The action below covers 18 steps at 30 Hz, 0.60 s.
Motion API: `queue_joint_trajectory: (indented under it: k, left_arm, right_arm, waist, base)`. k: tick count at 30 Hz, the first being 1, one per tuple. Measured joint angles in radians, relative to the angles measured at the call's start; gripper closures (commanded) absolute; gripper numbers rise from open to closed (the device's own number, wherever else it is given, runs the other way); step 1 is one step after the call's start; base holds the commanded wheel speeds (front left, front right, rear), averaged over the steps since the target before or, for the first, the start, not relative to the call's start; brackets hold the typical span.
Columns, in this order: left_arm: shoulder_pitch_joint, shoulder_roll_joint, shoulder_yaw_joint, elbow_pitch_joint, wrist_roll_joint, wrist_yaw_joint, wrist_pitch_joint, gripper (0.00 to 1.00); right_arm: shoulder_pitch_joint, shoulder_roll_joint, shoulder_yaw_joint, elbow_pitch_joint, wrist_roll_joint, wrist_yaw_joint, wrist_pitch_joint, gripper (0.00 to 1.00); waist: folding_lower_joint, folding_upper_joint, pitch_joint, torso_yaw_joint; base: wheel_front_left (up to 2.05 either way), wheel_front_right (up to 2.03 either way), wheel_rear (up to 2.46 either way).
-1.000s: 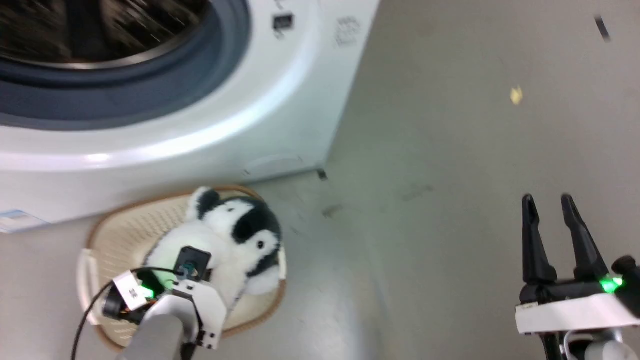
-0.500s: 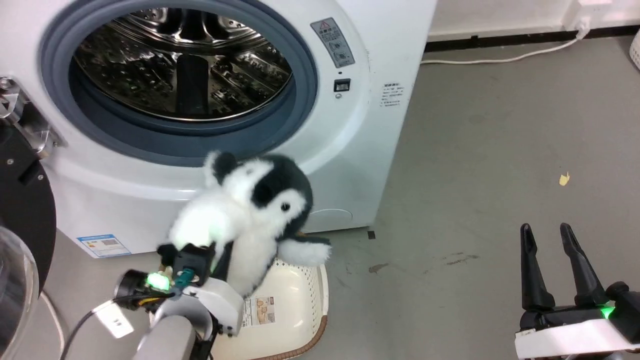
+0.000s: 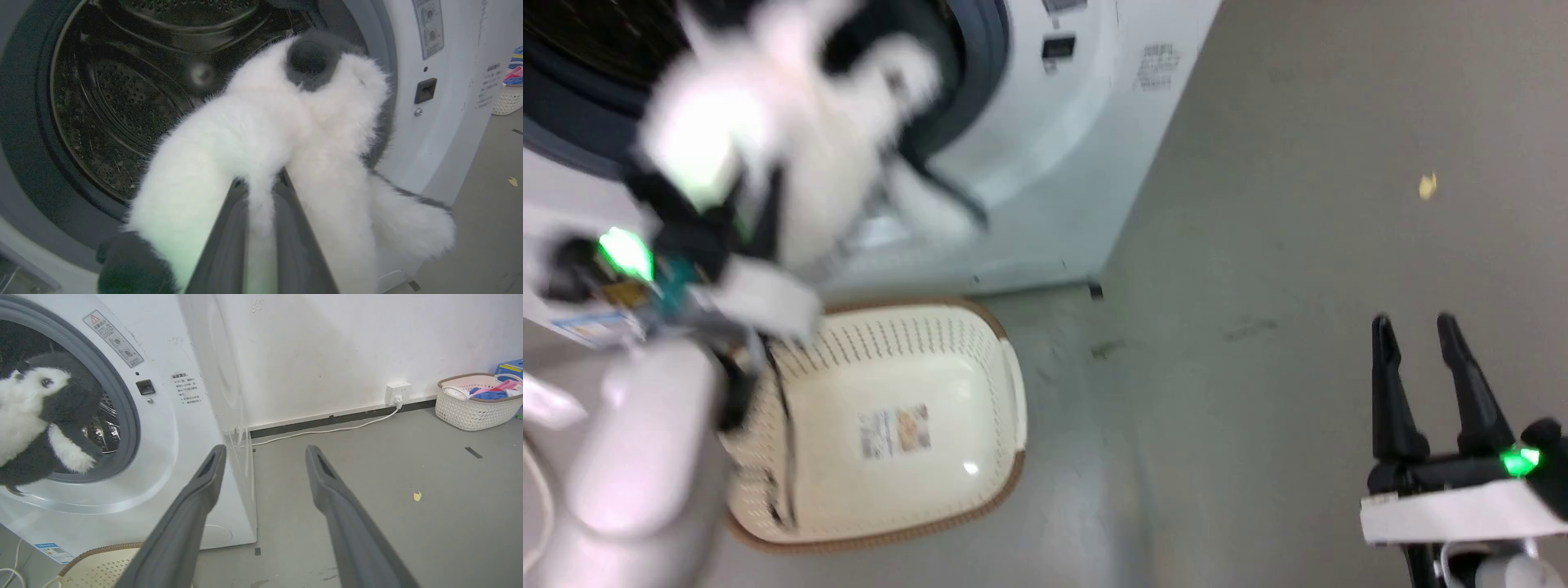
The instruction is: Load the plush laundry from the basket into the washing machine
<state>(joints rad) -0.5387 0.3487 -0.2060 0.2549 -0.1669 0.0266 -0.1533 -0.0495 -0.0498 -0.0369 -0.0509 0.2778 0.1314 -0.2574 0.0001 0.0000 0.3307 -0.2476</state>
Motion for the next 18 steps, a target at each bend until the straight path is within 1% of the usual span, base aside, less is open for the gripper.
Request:
queue_joint_trajectory:
  k: [3, 8, 11, 14, 18]
  left_arm:
    - [-0.121, 0.052, 0.023, -0.022, 0.008, -0.004, 0.075, 1.0]
    - [-0.331, 0.13, 0.032, 0.001, 0.03, -0.039, 0.207, 1.0]
    - [-0.463, 0.169, 0.024, 0.056, 0.059, -0.067, 0.275, 1.0]
    - [-0.607, 0.203, 0.015, 0.132, 0.08, -0.088, 0.318, 1.0]
    - [-0.785, 0.222, -0.011, 0.236, 0.116, -0.102, 0.361, 1.0]
  right_arm:
    - [-0.038, 0.0, 0.006, -0.006, 0.023, 0.0, 0.0, 0.0]
    - [-0.093, 0.0, 0.019, -0.007, 0.067, 0.0, 0.0, 0.0]
    - [-0.123, 0.0, 0.033, -0.003, 0.095, 0.0, 0.0, 0.0]
    - [-0.152, 0.0, 0.054, 0.001, 0.12, 0.0, 0.0, 0.0]
    - [-0.173, 0.0, 0.076, 0.007, 0.151, 0.0, 0.0, 0.0]
  waist:
    - [0.0, 0.0, 0.067, -0.018]
    - [0.0001, 0.0, 0.184, -0.056]
    - [0.0002, 0.0, 0.251, -0.082]
    - [0.0002, 0.0, 0.314, -0.111]
    - [0.0002, 0.0, 0.385, -0.155]
  base:
    - [0.0, 0.0, 0.0]
    - [0.0, 0.0, 0.0]
    - [0.0, 0.0, 0.0]
    - [0.0, 0.0, 0.0]
    - [0.0, 0.0, 0.0]
